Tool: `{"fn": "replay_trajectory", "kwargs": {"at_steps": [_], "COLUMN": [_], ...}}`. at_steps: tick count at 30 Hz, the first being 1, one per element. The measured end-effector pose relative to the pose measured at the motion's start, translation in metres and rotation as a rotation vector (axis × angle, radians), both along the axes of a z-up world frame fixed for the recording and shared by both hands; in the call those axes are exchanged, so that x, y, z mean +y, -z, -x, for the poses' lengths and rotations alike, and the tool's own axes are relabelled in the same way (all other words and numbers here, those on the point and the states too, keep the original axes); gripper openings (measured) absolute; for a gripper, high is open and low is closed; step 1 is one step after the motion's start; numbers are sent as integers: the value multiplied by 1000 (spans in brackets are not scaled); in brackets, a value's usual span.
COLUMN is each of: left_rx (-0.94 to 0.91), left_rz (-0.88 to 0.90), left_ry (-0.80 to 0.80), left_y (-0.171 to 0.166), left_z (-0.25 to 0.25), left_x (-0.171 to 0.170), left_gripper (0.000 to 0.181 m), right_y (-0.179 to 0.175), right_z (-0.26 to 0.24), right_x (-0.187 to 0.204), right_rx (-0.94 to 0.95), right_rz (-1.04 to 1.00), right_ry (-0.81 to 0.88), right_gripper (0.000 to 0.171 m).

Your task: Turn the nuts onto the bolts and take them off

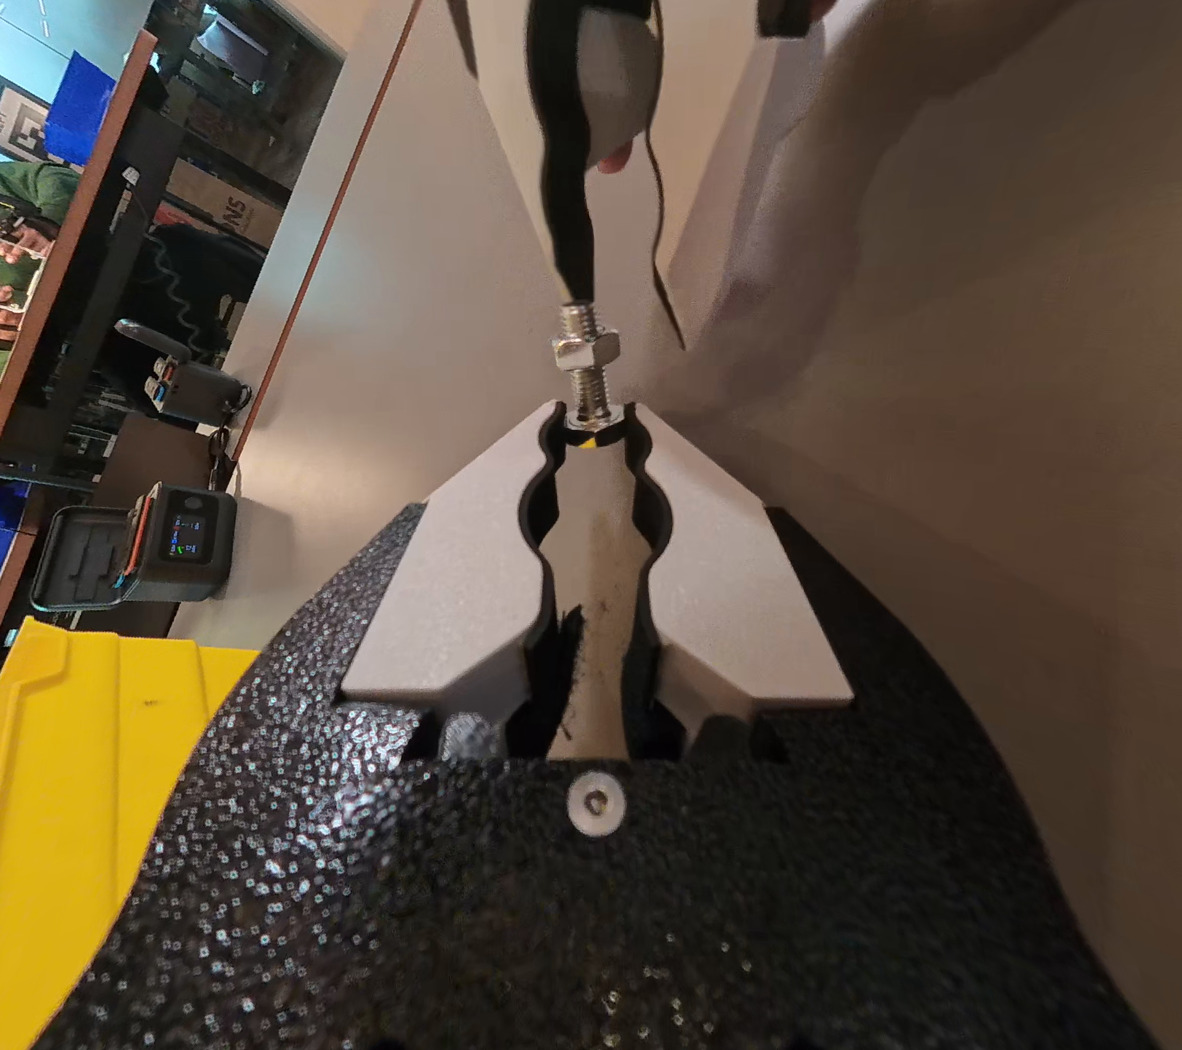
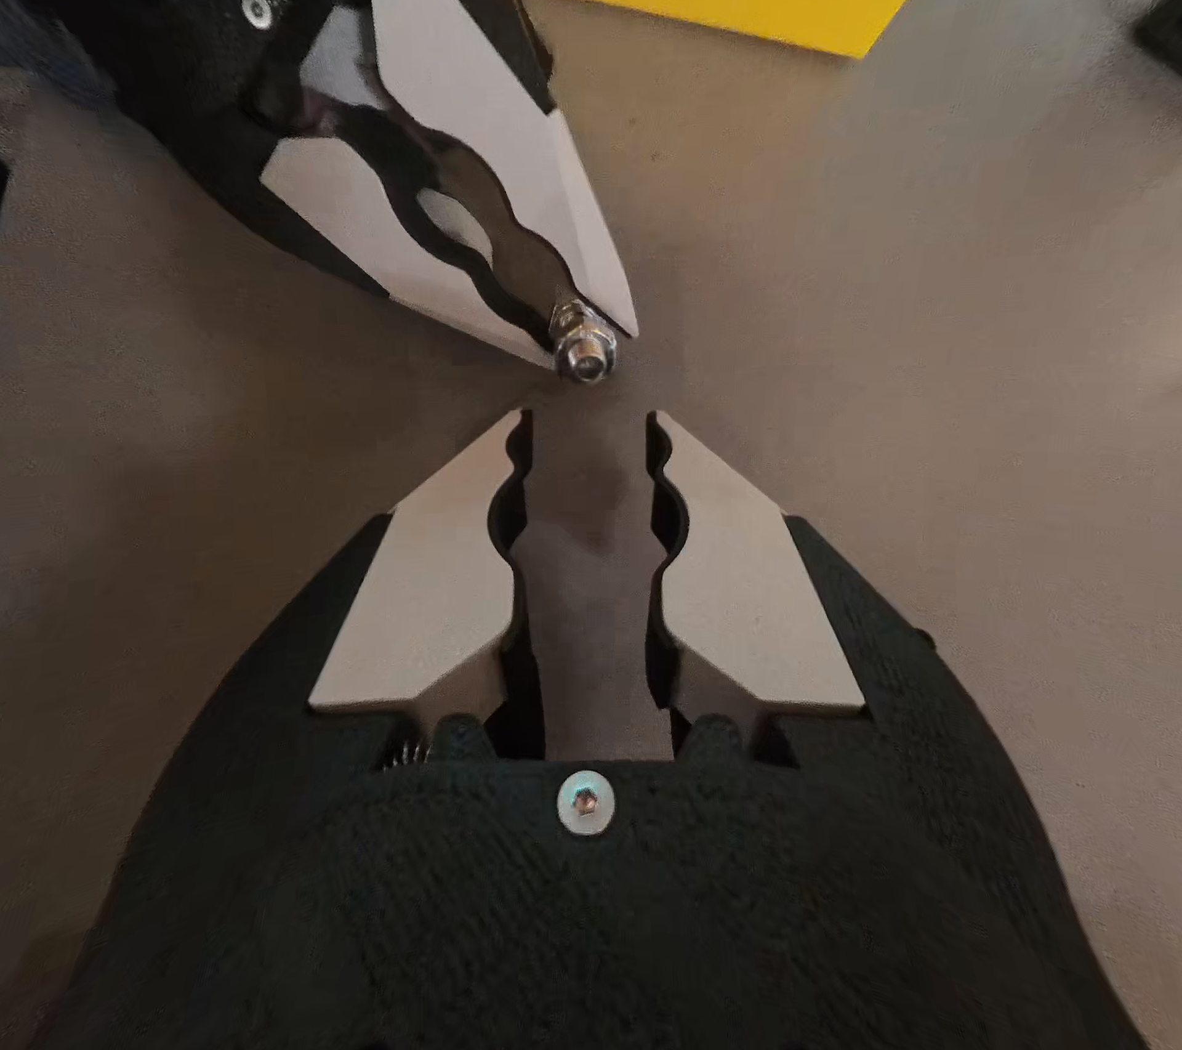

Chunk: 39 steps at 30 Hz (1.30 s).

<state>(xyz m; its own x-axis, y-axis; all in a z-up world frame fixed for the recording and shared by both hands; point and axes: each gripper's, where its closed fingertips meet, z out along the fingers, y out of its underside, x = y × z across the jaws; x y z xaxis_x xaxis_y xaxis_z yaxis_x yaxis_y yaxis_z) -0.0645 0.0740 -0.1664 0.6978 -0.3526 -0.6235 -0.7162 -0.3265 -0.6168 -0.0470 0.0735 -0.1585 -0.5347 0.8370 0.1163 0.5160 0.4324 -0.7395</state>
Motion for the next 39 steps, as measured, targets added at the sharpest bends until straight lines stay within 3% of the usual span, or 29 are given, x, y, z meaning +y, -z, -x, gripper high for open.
{"fn": "replay_trajectory", "kwargs": {"at_steps": [3, 6, 10, 13, 15, 18, 24, 28, 31, 35, 39], "left_rx": [6, 10, 11, 15, 13, 6, 9, 11, 10, 10, 10], "left_rz": [0, 1, 0, 1, 2, 3, 3, 3, 7, 7, 8], "left_ry": [4, 0, 0, 0, 4, -1, -1, 5, -1, -1, -1], "left_y": [0, 0, 0, 0, 1, 0, 1, 0, 1, 1, 1], "left_z": [0, 0, 0, 0, -1, 0, 0, -1, 0, 0, 0], "left_x": [0, 0, 0, 0, 0, 0, 0, 0, 0, 0, 0], "left_gripper": [16, 16, 16, 16, 16, 16, 16, 16, 16, 16, 16], "right_y": [-12, -36, -14, -3, -14, -39, 0, -15, -37, -13, -5], "right_z": [6, 9, 5, 0, 7, 9, -2, 6, 9, 4, 2], "right_x": [-22, -44, -6, -5, -22, -46, 1, -25, -38, -5, -17], "right_rx": [92, 234, 58, -12, 69, 239, -37, 86, 198, 53, 15], "right_rz": [13, 26, 10, 23, 28, 9, -32, -33, 15, -42, -29], "right_ry": [-82, -165, 4, -2, -55, -163, 20, -84, -118, 0, -46], "right_gripper": [41, 31, 35, 34, 39, 32, 32, 41, 38, 36, 37]}}
